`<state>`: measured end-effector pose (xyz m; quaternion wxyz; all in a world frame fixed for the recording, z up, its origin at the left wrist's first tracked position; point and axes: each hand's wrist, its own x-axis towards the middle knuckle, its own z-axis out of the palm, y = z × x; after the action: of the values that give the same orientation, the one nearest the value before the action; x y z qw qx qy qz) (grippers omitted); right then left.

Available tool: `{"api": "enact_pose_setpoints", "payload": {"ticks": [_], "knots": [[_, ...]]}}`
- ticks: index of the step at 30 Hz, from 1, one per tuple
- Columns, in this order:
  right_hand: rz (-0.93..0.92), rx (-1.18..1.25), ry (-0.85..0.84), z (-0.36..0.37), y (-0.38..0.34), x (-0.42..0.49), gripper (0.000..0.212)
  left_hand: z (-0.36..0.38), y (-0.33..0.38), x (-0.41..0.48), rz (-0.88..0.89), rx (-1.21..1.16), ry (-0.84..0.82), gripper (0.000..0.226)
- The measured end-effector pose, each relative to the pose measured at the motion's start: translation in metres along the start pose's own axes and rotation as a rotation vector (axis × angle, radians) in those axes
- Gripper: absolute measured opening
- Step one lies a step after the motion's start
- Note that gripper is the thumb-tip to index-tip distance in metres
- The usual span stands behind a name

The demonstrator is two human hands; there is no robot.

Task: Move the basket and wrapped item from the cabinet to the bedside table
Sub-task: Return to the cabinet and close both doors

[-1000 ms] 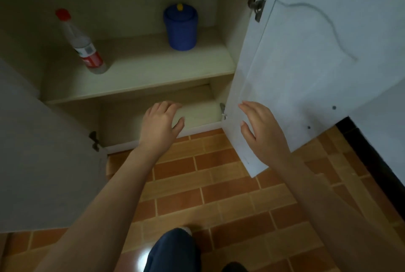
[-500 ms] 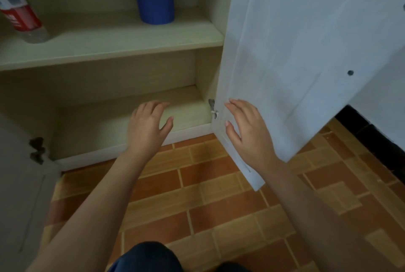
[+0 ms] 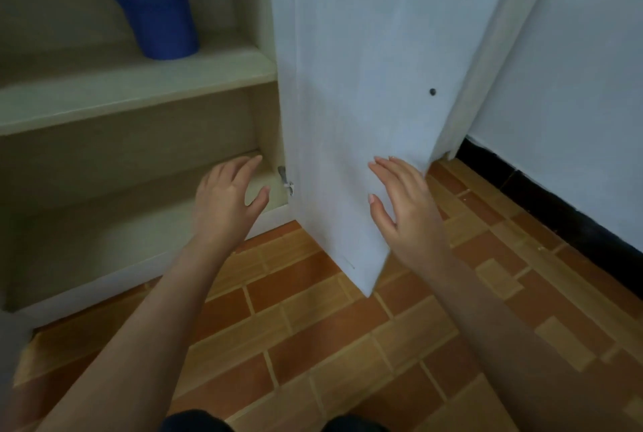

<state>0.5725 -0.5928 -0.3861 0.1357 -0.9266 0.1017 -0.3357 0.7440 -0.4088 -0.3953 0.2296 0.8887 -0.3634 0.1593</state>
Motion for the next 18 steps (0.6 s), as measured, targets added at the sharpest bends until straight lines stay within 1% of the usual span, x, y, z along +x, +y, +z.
{"api": "enact_pose_setpoints", "payload": {"ticks": [4, 7, 12, 15, 18], "knots": [[0.034, -0.031, 0.073, -0.027, 0.024, -0.017, 0.038, 0.012, 0.03, 0.012, 0.049, -0.049, -0.007, 0.047], [0.105, -0.068, 0.077, -0.039, 0.041, -0.027, 0.04, 0.021, 0.049, 0.02, 0.09, -0.098, 0.001, 0.045], [0.295, -0.006, 0.007, -0.044, 0.055, -0.023, 0.042, 0.031, 0.076, 0.032, 0.185, -0.188, 0.024, 0.042], [0.376, 0.082, -0.067, -0.039, 0.06, -0.013, 0.054, 0.036, 0.084, 0.043, 0.248, -0.172, 0.029, 0.045], [0.394, 0.188, -0.132, -0.032, 0.063, -0.003, 0.062, 0.042, 0.084, 0.055, 0.326, -0.119, -0.012, 0.055]]}}
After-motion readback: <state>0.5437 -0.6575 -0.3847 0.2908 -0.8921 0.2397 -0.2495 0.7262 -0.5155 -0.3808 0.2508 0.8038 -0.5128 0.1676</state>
